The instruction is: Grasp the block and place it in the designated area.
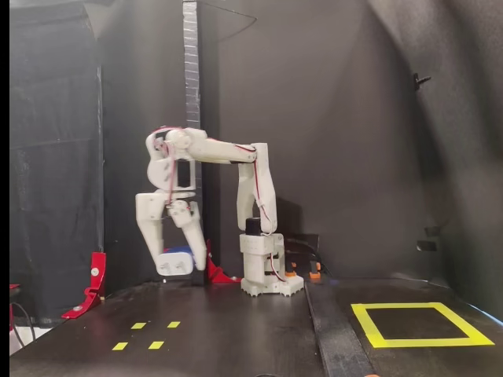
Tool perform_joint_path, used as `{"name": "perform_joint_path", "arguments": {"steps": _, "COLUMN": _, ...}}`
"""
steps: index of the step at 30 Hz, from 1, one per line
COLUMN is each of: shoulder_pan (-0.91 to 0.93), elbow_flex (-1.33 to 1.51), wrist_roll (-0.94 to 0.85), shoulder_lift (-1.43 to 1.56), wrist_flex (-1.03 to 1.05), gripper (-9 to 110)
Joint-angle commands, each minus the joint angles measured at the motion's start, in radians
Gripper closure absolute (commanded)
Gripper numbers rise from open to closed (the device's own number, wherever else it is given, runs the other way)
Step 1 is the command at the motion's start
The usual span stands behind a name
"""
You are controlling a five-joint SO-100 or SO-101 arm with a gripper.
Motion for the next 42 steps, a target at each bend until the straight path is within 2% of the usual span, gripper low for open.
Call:
{"name": "perform_joint_path", "arguments": {"steps": 1, "shoulder_pan": -0.071, "elbow_flex": -0.037, "wrist_roll": 0.069, "shoulder_lift": 0.057, "wrist_flex": 0.0, "gripper": 83}}
{"name": "perform_joint_path", "arguments": {"steps": 15, "shoulder_pan": -0.443, "elbow_flex": -0.037, "wrist_roll": 0.479, "shoulder_lift": 0.054, "wrist_flex": -0.038, "gripper": 83}}
{"name": "perform_joint_path", "arguments": {"steps": 42, "shoulder_pan": -1.137, "elbow_flex": -0.037, "wrist_roll": 1.086, "shoulder_lift": -0.011, "wrist_flex": -0.055, "gripper": 83}}
